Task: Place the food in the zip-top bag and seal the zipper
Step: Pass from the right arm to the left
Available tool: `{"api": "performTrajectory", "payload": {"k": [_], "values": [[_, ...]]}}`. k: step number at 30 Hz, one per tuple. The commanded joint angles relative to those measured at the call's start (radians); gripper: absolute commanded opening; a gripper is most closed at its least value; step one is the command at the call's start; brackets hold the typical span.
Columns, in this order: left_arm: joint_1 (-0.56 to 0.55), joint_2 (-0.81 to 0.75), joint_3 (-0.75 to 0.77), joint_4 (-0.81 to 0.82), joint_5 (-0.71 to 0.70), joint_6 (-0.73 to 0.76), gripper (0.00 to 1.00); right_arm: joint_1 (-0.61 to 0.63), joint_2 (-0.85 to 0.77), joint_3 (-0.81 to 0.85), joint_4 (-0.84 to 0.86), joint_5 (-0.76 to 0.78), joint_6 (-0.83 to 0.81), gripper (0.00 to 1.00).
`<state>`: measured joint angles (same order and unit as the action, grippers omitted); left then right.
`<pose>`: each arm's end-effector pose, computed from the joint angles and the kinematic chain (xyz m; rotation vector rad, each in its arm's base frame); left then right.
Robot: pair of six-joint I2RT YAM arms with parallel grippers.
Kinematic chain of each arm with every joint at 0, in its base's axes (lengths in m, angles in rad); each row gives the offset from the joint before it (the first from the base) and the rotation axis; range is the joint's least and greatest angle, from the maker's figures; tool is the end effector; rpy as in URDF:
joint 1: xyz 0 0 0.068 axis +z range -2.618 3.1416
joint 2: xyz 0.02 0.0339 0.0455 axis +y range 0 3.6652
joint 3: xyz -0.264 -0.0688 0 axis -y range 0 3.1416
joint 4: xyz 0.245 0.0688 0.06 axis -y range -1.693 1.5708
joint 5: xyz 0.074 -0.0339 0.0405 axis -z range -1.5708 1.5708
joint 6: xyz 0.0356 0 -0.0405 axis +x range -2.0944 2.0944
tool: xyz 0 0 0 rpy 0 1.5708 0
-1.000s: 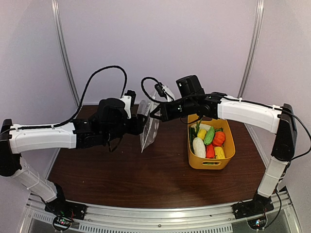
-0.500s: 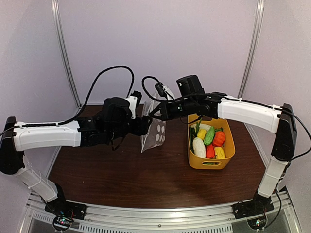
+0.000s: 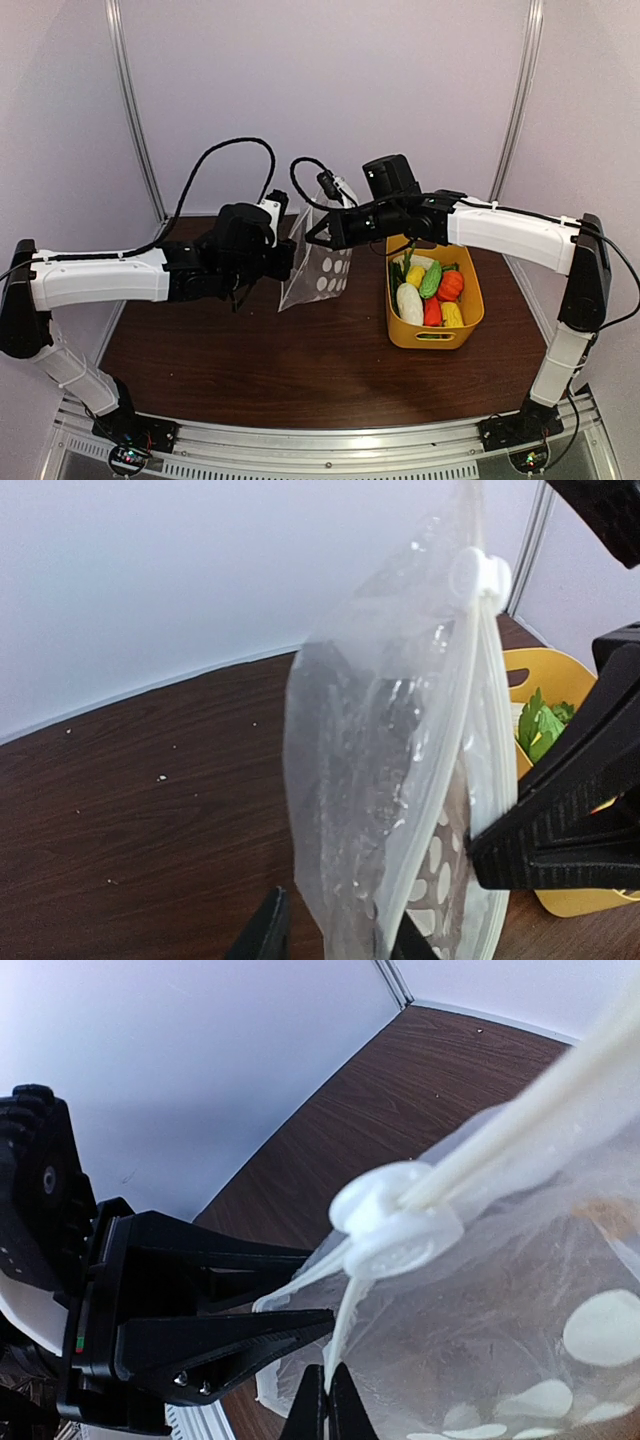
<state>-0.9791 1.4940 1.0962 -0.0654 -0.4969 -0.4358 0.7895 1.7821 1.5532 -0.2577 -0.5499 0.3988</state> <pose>0.2054 -0.2753 0.2901 0.2313 1.9844 -0.4126 0.2824 0.3112 0.3257 -0.7970 2.0943 1.2612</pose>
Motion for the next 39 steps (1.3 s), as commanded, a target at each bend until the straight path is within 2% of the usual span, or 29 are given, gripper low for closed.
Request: {"api": "performTrajectory", "payload": {"k": [1, 4, 10, 17, 25, 28, 30, 33, 36, 39], "values": [[-0.003, -0.026, 0.025, -0.016, -0.081, 0.021, 0.15, -0.008, -0.011, -0.016, -0.019, 0.035, -0.034, 0.00], [-0.002, -0.063, 0.005, -0.008, -0.162, 0.028, 0.00, -0.013, -0.012, -0.038, -0.040, 0.076, -0.053, 0.00], [-0.002, -0.118, -0.038, 0.008, -0.269, 0.003, 0.00, -0.013, -0.025, -0.045, -0.069, 0.140, -0.071, 0.00], [-0.002, -0.095, -0.042, -0.026, -0.359, -0.041, 0.00, -0.013, -0.094, -0.071, -0.106, 0.038, -0.052, 0.00], [-0.003, -0.054, -0.056, 0.010, -0.326, -0.038, 0.00, -0.010, -0.171, -0.181, -0.100, 0.000, -0.106, 0.00], [-0.002, -0.061, -0.067, 0.077, -0.228, 0.031, 0.00, -0.011, -0.169, -0.171, -0.102, -0.008, -0.150, 0.03], [-0.003, -0.073, -0.080, 0.135, -0.143, 0.105, 0.00, -0.013, -0.172, -0.121, -0.141, -0.040, -0.254, 0.12], [-0.002, -0.099, -0.067, 0.129, 0.037, 0.232, 0.00, -0.023, -0.202, -0.035, -0.271, -0.091, -0.496, 0.35], [-0.003, -0.147, -0.069, 0.075, 0.157, 0.318, 0.00, -0.027, -0.221, 0.054, -0.461, -0.084, -0.742, 0.44], [-0.002, -0.183, -0.067, -0.020, 0.243, 0.411, 0.00, -0.027, -0.218, 0.136, -0.633, -0.046, -0.951, 0.46]]}}
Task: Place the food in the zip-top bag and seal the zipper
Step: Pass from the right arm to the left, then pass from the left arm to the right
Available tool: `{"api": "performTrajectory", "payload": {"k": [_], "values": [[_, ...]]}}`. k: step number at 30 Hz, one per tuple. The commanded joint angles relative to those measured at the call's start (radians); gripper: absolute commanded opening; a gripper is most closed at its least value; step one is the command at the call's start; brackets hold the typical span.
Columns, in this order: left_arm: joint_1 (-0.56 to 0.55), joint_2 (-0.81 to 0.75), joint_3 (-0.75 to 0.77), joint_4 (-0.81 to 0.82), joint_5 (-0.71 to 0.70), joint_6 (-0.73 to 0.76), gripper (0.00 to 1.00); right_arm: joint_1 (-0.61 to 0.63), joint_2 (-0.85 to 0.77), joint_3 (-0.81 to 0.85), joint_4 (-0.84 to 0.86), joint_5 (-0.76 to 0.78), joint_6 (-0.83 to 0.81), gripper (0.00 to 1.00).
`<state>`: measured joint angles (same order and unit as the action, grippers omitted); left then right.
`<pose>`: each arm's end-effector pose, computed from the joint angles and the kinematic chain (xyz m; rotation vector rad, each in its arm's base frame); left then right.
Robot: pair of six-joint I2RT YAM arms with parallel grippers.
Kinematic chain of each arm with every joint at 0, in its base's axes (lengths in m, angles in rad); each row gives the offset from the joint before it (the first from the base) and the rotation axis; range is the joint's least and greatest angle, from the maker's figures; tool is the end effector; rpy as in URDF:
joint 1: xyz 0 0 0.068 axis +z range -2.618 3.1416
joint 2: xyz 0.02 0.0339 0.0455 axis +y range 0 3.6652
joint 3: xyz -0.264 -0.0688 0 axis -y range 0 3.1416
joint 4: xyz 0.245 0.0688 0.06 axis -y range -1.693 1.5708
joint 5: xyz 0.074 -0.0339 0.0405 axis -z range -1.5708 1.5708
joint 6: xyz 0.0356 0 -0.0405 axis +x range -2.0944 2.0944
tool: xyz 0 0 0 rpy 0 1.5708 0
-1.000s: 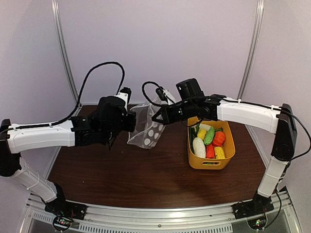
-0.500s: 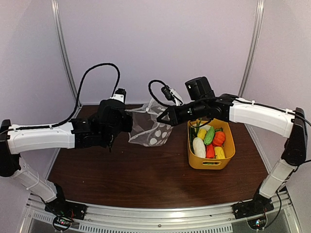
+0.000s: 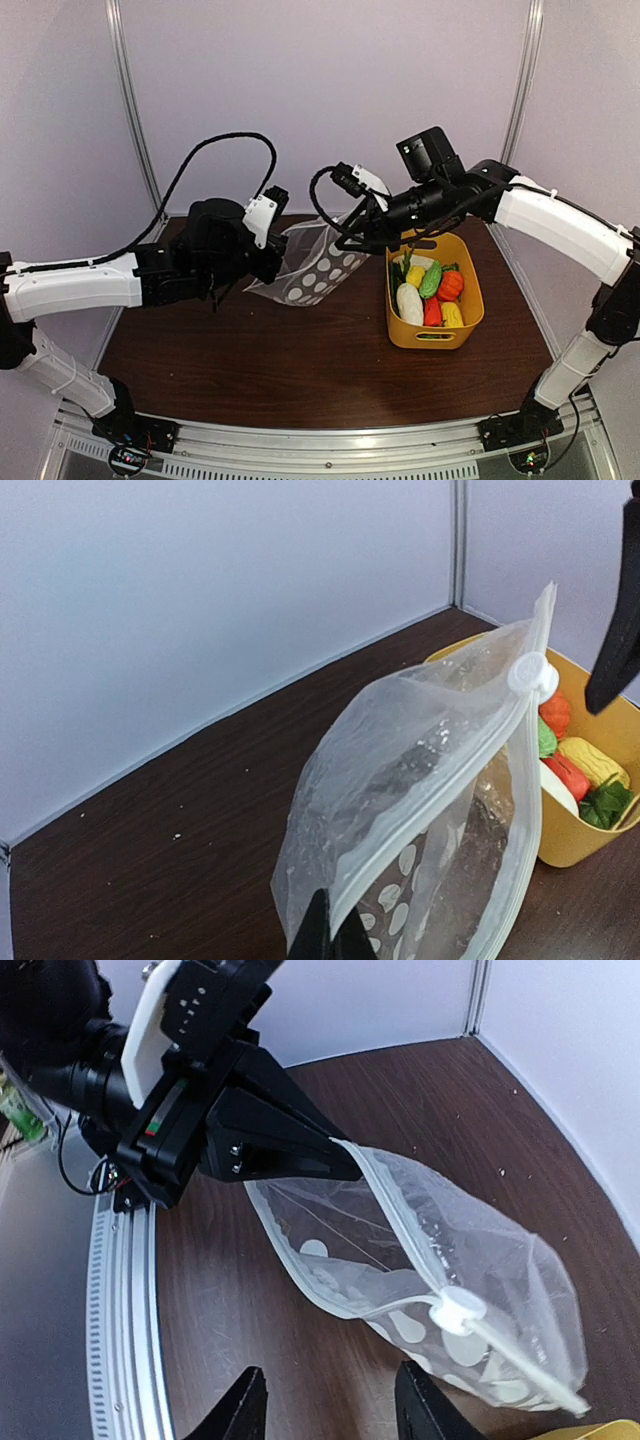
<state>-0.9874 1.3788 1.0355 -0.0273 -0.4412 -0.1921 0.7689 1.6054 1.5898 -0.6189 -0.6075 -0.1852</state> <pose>0.1887 -0.2583 0.3082 0.4668 1.8641 -0.3689 0.2433 0.2637 0.3723 -1.3326 1.8116 0.9899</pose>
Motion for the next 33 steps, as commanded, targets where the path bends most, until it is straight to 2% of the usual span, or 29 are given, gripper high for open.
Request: {"api": "performTrajectory", "payload": {"k": [1, 8, 13, 21, 27, 33], "values": [[0.006, -0.076, -0.003, -0.081, 0.215, 0.180, 0.00, -0.007, -0.049, 0.109, -0.291, 0.032, -0.405, 0.46], [0.006, -0.112, 0.055, -0.214, 0.303, 0.248, 0.00, 0.004, -0.071, 0.215, -0.393, 0.127, -0.666, 0.45], [0.006, -0.101, 0.094, -0.267, 0.353, 0.247, 0.00, 0.080, -0.036, 0.268, -0.476, 0.205, -0.755, 0.48], [0.006, -0.085, 0.103, -0.288, 0.379, 0.221, 0.00, 0.184, -0.028, 0.222, -0.496, 0.226, -0.730, 0.52], [0.006, -0.082, 0.100, -0.285, 0.410, 0.219, 0.00, 0.192, -0.033, 0.181, -0.399, 0.315, -0.660, 0.51], [0.006, -0.076, 0.102, -0.285, 0.441, 0.230, 0.00, 0.192, -0.018, 0.190, -0.365, 0.329, -0.655, 0.47]]}}
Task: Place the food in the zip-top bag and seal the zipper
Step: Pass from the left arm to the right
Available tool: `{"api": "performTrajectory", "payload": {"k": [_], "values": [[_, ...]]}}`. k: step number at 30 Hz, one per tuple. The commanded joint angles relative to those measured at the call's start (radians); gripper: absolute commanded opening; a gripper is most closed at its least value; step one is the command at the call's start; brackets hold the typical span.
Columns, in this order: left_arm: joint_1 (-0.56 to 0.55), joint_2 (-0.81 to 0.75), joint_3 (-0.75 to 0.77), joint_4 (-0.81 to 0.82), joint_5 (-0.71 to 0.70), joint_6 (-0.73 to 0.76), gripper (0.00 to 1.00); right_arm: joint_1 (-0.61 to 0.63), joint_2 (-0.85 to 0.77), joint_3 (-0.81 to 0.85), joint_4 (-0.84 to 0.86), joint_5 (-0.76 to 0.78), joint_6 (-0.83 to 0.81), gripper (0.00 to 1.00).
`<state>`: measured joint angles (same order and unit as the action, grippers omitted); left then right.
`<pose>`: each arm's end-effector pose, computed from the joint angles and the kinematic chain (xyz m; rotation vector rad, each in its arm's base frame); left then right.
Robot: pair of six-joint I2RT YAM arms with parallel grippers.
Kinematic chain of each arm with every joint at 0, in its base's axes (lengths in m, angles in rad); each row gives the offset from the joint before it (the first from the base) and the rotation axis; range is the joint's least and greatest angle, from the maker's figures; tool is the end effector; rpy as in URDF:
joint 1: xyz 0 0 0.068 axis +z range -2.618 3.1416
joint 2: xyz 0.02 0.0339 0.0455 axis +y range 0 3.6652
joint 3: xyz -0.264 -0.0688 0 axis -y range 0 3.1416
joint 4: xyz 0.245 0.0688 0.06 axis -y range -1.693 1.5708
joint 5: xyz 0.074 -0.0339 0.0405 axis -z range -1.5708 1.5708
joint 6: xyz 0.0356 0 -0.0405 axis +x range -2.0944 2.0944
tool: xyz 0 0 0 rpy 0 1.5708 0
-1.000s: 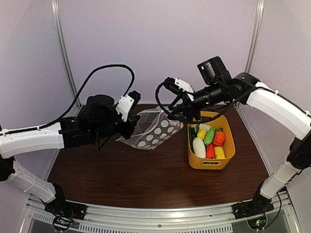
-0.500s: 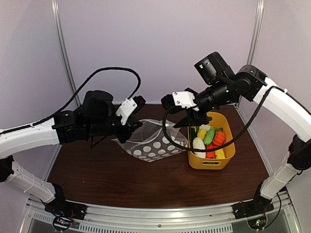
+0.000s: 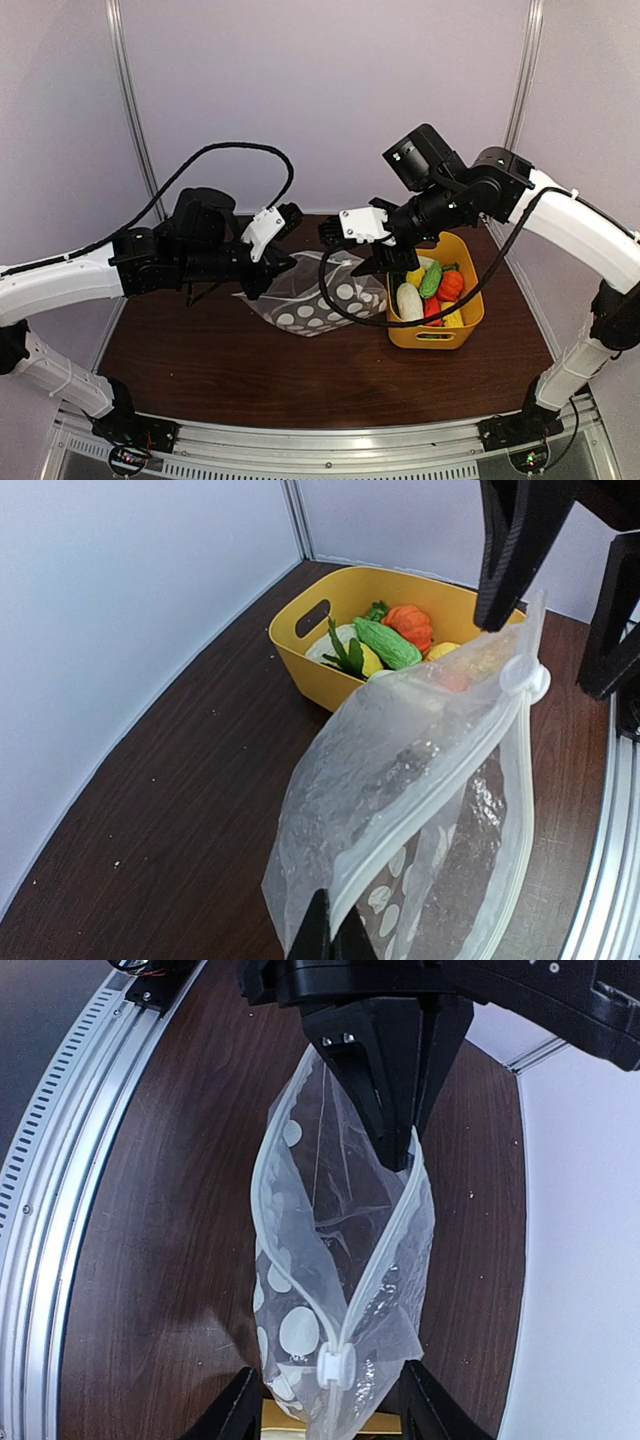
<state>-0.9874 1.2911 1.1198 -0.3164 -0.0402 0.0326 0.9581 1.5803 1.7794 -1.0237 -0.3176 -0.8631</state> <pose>0.1640 -0.2459 0.3333 1.0047 1.8483 -0.5438 0.1772 0.2715 0.4056 -1.9704 1.3411 0.4247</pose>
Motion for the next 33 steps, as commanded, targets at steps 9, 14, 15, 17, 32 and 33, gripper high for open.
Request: {"api": "performTrajectory", "payload": {"k": [9, 14, 15, 17, 32, 33], "values": [[0.006, 0.004, 0.021, 0.003, 0.040, 0.007, 0.00, 0.004, 0.022, -0.001, 0.030, 0.043, 0.002, 0.31], [0.007, 0.004, 0.026, -0.002, 0.093, 0.006, 0.00, 0.004, 0.017, -0.009, 0.017, 0.064, -0.015, 0.30], [0.006, 0.005, 0.028, -0.004, 0.101, 0.005, 0.00, 0.004, 0.018, -0.012, 0.018, 0.070, -0.018, 0.30], [0.006, 0.007, 0.033, -0.006, 0.112, 0.004, 0.00, 0.005, 0.017, -0.017, 0.024, 0.079, -0.018, 0.28], [0.006, 0.014, 0.041, -0.024, 0.108, 0.006, 0.00, 0.011, 0.003, -0.024, 0.026, 0.144, -0.034, 0.10], [0.006, 0.016, 0.043, -0.024, 0.109, 0.006, 0.00, 0.011, 0.002, -0.025, 0.028, 0.141, -0.031, 0.09]]}}
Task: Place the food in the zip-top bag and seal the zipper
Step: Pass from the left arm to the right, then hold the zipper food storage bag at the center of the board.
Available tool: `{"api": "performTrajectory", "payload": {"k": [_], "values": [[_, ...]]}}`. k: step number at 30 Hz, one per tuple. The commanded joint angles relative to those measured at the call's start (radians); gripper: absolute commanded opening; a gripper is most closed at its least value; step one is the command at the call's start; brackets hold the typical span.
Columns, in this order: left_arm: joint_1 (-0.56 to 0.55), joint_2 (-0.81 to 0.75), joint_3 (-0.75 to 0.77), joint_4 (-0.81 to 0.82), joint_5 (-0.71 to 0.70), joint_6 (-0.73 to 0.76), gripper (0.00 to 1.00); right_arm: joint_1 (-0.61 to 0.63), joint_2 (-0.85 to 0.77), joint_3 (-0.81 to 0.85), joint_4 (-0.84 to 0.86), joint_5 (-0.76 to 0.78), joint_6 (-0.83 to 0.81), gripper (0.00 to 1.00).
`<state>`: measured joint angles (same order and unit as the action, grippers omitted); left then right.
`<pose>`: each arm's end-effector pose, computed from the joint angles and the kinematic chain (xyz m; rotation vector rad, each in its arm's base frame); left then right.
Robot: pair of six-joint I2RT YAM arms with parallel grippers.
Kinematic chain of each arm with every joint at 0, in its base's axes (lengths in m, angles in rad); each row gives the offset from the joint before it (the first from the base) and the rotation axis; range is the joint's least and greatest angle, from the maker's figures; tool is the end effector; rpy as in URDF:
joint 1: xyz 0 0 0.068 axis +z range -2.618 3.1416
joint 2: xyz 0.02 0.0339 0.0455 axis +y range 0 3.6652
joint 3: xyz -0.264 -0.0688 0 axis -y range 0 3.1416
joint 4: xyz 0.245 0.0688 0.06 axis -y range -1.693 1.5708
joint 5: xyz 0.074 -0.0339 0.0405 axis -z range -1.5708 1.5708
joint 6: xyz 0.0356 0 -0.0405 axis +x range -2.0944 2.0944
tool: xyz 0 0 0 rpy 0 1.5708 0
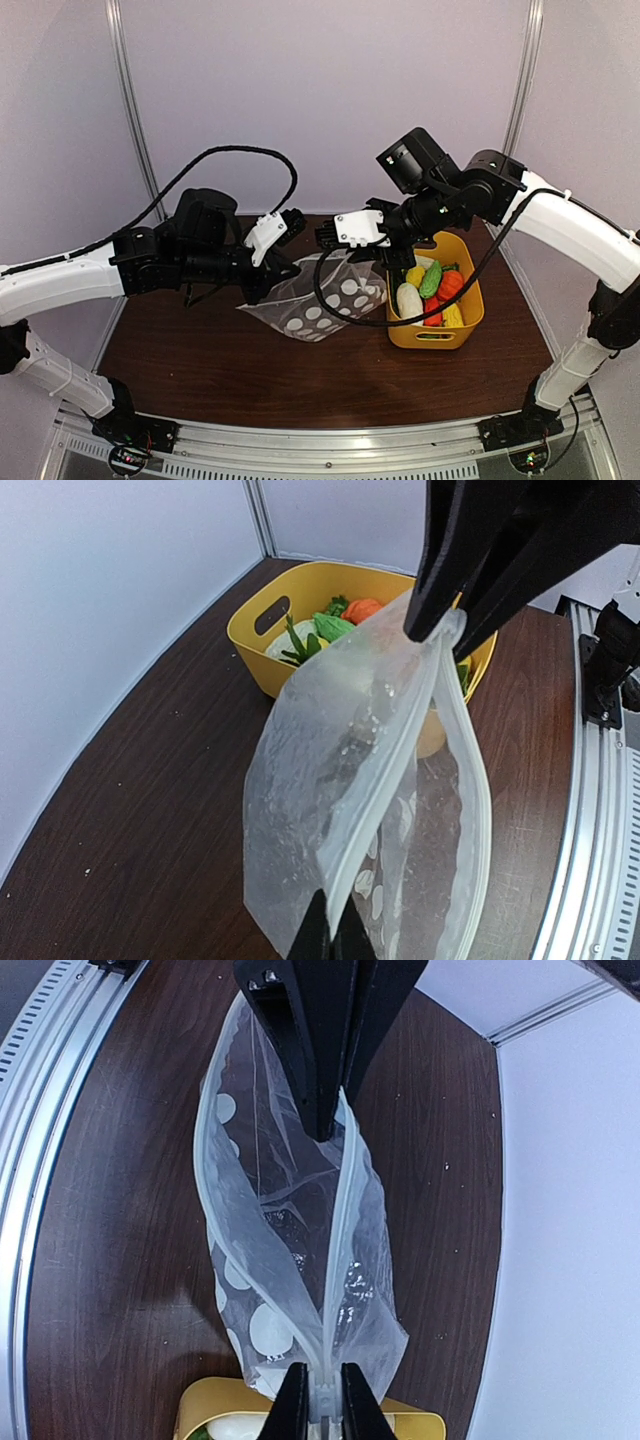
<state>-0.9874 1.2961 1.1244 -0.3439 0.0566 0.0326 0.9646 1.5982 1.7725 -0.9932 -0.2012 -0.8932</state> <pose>0.1610 -0.2476 0.3308 1.0802 1.8585 -0.6295 0.1836 0.2773 0.3995 -1.9662 1.3511 0.2740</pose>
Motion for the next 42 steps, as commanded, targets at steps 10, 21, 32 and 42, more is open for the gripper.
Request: {"api": "performTrajectory", "payload": {"k": [10, 21, 32, 42], "values": [[0.006, -0.075, -0.048, 0.121, 0.123, 0.087, 0.65, 0.003, -0.012, 0.023, -0.005, -0.047, 0.069, 0.00], [0.005, -0.146, -0.183, 0.314, 0.131, 0.140, 0.91, 0.002, 0.022, 0.052, -0.011, -0.115, 0.137, 0.00], [0.004, -0.036, -0.085, 0.228, 0.131, 0.193, 0.75, 0.001, 0.036, 0.067, -0.022, -0.149, 0.159, 0.00], [0.005, -0.088, -0.105, 0.175, 0.068, 0.214, 0.15, -0.006, 0.022, 0.051, -0.049, -0.087, 0.113, 0.00]]}}
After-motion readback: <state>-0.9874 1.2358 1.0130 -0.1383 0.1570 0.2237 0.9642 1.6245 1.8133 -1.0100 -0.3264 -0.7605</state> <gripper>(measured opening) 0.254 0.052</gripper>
